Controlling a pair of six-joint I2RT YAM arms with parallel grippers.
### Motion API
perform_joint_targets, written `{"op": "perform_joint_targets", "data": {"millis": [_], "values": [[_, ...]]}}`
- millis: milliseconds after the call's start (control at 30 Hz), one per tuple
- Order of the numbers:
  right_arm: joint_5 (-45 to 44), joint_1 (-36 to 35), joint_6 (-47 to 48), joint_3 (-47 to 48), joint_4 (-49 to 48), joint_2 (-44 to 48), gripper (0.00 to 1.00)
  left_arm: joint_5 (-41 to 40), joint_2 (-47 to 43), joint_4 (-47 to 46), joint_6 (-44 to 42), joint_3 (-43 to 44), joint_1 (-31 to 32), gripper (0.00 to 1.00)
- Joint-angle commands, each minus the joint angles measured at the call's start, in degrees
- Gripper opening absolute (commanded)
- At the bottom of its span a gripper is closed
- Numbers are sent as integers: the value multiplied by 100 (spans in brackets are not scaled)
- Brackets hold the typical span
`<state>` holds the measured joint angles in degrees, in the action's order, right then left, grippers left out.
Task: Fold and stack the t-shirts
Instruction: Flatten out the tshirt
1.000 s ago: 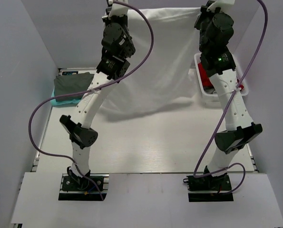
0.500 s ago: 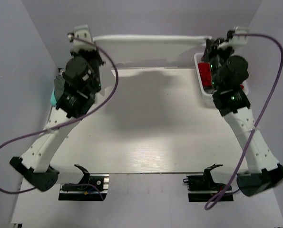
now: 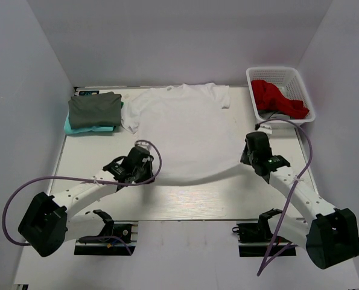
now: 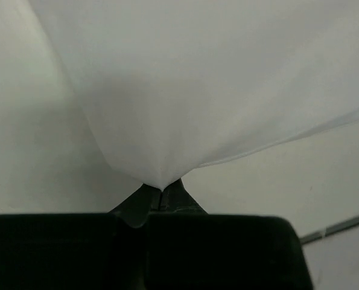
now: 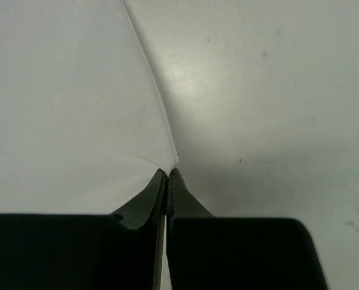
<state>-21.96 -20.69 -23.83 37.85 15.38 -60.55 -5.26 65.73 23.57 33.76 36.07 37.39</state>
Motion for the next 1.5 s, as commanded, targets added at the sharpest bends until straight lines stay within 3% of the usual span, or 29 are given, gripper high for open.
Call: {"op": "perform_joint_targets", "data": {"millis": [0,233,267,333,400,467,533,633,667,700,733,833,967,1067,1200,1333,1467], "values": [[-72,21,-833,-206,799,53,0,1430,-167,-151,579,-293,85,0],[25,30,-1465,-682,1432,-97,0,2203,264,-71,798,-820,330,0],[-10,30,-1527,-673,1720,-88,2,2518,264,-124,799,-900,331,16],[-81,21,-1633,-542,1933,-62,18,2748,142,-29,861,-962,410,51],[-177,30,-1677,-428,2407,17,55,2916,-199,488,861,-831,567,100],[-256,30,-1651,-130,2707,218,81,2847,-481,1067,756,-577,629,100],[-65,3,-1423,161,2778,316,90,2261,-658,1298,624,11,630,100],[357,-14,-975,557,2252,492,90,1173,-501,1028,281,838,577,100],[976,-32,-783,618,2094,501,90,915,-143,870,185,1031,455,100],[1148,-84,-763,610,1657,440,90,617,95,599,-8,1459,454,100],[1419,-93,-719,619,1531,317,90,-239,385,474,-97,1699,454,100],[1747,-234,-640,610,1284,-140,90,-1045,1842,341,-518,2884,24,100],[1581,-340,-814,365,1222,-536,90,-986,3724,771,-739,4921,-635,100],[1580,-322,-877,83,985,-563,90,-996,4613,860,-897,5723,-1057,100],[1914,-313,-1000,-207,792,-905,90,-1494,5457,780,-976,6332,-1435,100],[1942,-313,-1114,-207,580,-1519,90,-2067,6372,1675,-801,7185,-1637,100],[1554,-208,-1080,12,651,-1967,90,-1952,6286,1921,-434,6712,-1779,100]]}}
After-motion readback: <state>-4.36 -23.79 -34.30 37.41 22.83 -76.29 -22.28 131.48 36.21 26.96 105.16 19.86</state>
